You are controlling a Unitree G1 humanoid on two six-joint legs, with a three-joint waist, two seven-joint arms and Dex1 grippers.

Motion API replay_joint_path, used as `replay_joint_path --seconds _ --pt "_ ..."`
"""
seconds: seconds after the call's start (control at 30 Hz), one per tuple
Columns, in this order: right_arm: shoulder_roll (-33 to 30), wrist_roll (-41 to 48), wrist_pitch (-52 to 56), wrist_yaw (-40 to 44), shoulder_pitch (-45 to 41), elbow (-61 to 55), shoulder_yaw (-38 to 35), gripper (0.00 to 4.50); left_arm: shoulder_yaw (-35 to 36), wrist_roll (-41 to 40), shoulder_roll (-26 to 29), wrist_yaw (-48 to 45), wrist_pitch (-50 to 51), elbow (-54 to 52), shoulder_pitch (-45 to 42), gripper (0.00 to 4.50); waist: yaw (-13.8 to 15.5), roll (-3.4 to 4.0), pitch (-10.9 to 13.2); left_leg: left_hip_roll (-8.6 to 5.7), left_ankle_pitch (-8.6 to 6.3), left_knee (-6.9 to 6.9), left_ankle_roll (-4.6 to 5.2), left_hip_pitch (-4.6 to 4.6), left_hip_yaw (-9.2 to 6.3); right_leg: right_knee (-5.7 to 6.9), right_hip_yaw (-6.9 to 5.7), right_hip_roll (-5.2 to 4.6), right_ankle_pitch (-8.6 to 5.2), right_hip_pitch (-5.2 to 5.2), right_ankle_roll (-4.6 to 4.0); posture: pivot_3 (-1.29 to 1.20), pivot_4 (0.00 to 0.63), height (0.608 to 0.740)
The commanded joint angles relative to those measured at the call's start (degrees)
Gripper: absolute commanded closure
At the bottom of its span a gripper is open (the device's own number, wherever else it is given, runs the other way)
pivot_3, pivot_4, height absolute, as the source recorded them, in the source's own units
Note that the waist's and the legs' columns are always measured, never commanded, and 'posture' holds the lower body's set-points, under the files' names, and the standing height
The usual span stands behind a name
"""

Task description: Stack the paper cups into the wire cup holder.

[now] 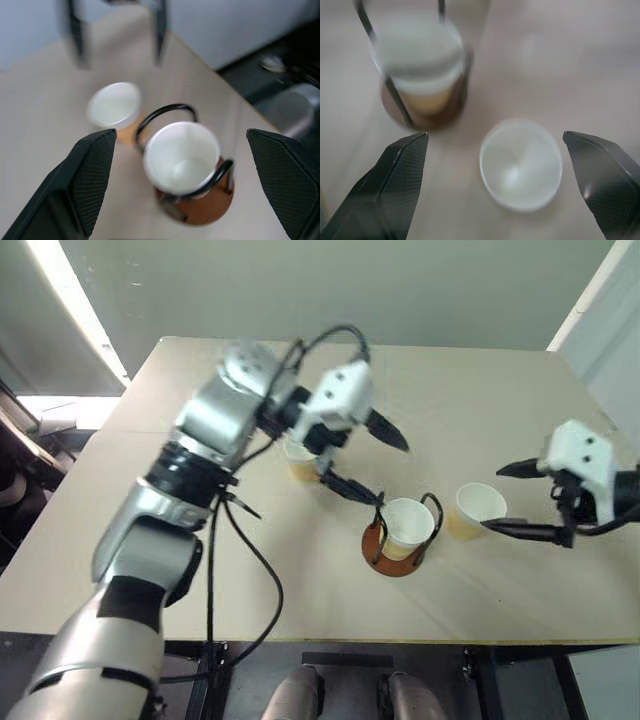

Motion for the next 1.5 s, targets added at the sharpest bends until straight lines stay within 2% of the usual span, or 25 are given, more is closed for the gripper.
replay_joint_path --seconds 0.03,0.33,0.67,0.83,1.03,1.07,1.1,1.33,1.5 --pt "-0.6 -5.4 -4.6 1.7 -3.3 1.1 4.2 0.00 4.4 -2.6 3.3 -1.7 3.2 -4.4 2.3 0.04 -0.1 0.00 0.0 0.00 0.00 0.01 0.00 0.00 0.00 0.00 0.00 0.00 0.00 -0.01 0.01 0.00 0.150 0.740" --pt "2.8 -16.7 -12.6 6.8 -9.5 8.9 15.7 0.00 7.7 -1.7 11.9 -0.4 6.9 -9.8 8.3 0.04 0.1 -0.01 0.0 -0.03 -0.09 0.37 0.15 -0.13 -0.08 -0.03 -0.03 0.01 0.01 0.01 0.05 0.00 0.150 0.740" --pt "6.1 -23.3 -17.8 11.4 -11.6 16.0 19.0 0.00 9.7 -1.9 13.2 2.0 10.2 -14.6 11.3 0.04 -0.1 -0.01 0.0 -0.02 -0.10 0.45 0.17 -0.14 -0.08 0.01 -0.04 0.01 0.02 0.02 0.05 0.00 0.150 0.740" --pt "8.4 -24.4 -17.9 13.1 -12.6 15.7 19.4 1.63 9.6 -1.1 13.6 1.7 10.0 -15.1 11.6 0.00 -0.1 -0.01 0.0 -0.02 -0.10 0.43 0.17 -0.14 -0.07 0.02 -0.04 0.01 0.01 0.01 0.05 0.00 0.150 0.740" --pt "9.6 -25.1 -18.2 14.7 -13.1 14.8 19.0 4.03 9.2 0.2 13.5 1.0 8.8 -14.2 11.6 0.00 -0.1 -0.01 0.0 -0.02 -0.10 0.44 0.16 -0.15 -0.07 0.01 -0.03 0.01 0.02 0.01 0.04 0.00 0.150 0.740" --pt "9.6 -24.9 -18.0 15.0 -13.2 14.4 18.8 4.28 9.2 0.4 13.4 0.8 8.6 -13.9 11.5 0.00 -0.1 -0.01 0.0 -0.02 -0.10 0.44 0.16 -0.15 -0.07 0.01 -0.03 0.01 0.02 0.01 0.04 0.00 0.150 0.740" --pt "9.7 -24.7 -17.8 15.2 -13.3 14.2 18.6 4.45 9.1 0.6 13.3 0.7 8.5 -13.7 11.4 0.00 -0.2 -0.01 0.0 -0.02 -0.10 0.44 0.16 -0.15 -0.07 0.01 -0.03 0.00 0.02 0.01 0.04 0.00 0.150 0.740" --pt "7.8 -20.0 -13.7 18.3 -16.7 12.8 13.8 4.45 9.2 1.2 13.7 -0.5 7.8 -12.9 11.6 0.00 -0.2 0.00 0.0 -0.03 -0.10 0.42 0.16 -0.15 -0.07 0.00 -0.02 0.00 0.02 0.01 0.04 0.00 0.150 0.740" --pt "4.1 -15.6 -9.1 23.2 -26.8 10.7 11.2 4.45 9.3 -1.7 16.0 -2.0 8.8 -15.2 13.2 0.00 -0.3 0.01 0.0 -0.02 -0.10 0.31 0.15 -0.15 -0.07 -0.02 -0.01 0.01 0.01 -0.02 0.04 0.00 0.150 0.740"
